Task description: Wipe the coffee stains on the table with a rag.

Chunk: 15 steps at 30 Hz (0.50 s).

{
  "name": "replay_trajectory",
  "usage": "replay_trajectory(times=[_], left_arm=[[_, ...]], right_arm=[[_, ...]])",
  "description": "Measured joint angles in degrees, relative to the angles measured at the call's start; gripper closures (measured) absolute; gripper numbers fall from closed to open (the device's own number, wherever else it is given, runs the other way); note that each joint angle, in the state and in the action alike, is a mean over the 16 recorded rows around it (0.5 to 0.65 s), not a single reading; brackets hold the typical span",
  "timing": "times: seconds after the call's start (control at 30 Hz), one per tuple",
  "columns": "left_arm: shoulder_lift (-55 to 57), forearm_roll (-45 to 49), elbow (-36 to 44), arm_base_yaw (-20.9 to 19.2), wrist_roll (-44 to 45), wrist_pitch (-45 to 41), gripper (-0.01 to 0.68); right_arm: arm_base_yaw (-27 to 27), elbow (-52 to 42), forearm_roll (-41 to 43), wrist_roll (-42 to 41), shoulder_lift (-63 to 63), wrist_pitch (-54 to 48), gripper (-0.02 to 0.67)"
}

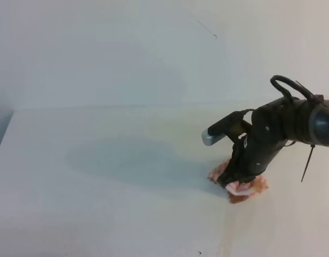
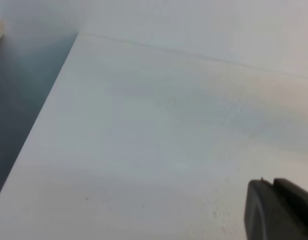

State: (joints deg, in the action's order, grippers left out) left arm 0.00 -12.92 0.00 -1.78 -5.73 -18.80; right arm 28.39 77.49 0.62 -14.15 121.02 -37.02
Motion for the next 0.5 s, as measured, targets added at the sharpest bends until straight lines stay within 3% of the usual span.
replay_trajectory(times=[0.2, 0.5], left_arm=[[0.0, 0.0, 0.0, 0.0, 0.0, 0.0, 0.674], [0.0, 0.0, 0.0, 0.0, 0.0, 0.0, 0.674]], right_arm=[[1.5, 0.0, -8.0, -5.9, 0.3, 1.2, 0.629], [9.4, -0.9, -20.4, -17.0, 0.0, -6.3, 0.627]])
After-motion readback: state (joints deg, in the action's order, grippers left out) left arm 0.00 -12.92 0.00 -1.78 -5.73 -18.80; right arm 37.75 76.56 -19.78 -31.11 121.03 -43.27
